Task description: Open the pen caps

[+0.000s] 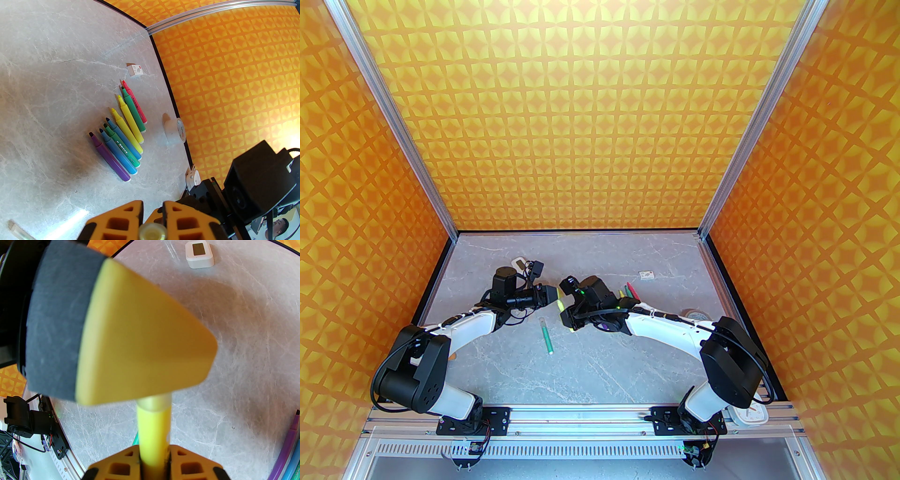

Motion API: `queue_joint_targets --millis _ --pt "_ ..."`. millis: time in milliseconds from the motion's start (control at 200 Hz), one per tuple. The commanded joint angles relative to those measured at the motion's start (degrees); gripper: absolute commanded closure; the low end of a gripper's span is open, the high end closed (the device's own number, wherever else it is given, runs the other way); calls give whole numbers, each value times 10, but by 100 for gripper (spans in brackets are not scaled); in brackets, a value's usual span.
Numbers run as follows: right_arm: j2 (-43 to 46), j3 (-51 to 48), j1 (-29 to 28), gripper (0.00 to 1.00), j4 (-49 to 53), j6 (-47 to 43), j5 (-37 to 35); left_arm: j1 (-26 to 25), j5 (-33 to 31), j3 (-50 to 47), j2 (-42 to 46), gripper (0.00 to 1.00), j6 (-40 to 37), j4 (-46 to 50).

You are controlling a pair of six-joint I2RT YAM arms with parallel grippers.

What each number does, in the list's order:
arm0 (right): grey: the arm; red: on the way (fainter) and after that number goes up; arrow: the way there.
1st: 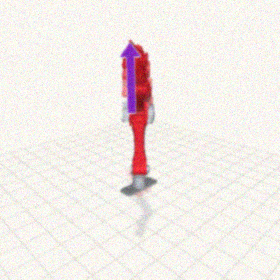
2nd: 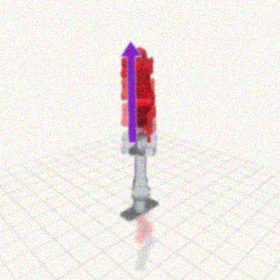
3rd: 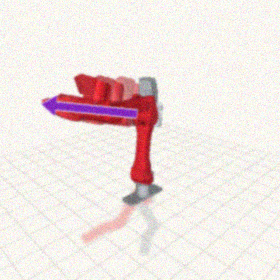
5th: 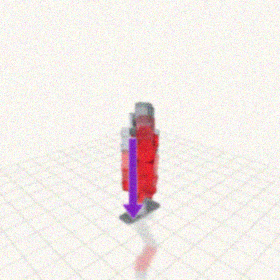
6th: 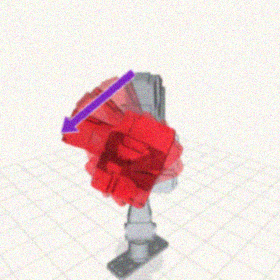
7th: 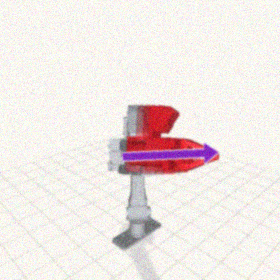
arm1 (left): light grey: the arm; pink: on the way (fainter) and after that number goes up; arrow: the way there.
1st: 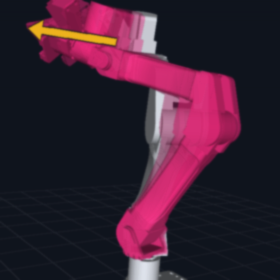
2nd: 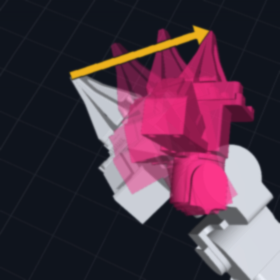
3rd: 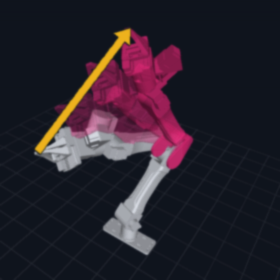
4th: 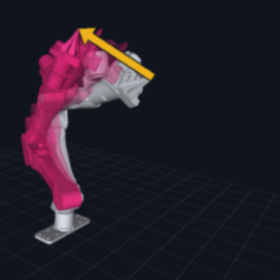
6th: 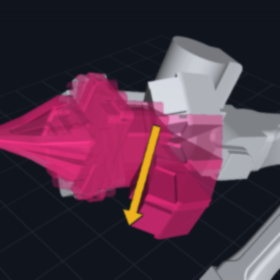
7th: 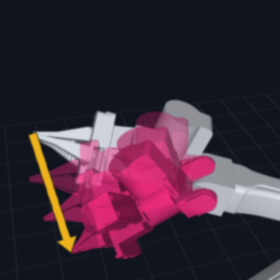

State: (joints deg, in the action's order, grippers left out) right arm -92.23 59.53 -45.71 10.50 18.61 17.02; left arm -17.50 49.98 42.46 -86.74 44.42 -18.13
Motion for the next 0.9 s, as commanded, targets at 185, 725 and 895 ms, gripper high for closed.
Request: queue_joint_targets --millis 185,725,895 --pt "28 -34 3 97 36 -13 9 20 -42 26 23 100 -15 32" --pt "70 -82 2 100 57 -33 21 33 -83 43 36 100 -22 66" --pt "85 -94 3 100 58 -44 20 37 -87 46 38 100 -24 77"
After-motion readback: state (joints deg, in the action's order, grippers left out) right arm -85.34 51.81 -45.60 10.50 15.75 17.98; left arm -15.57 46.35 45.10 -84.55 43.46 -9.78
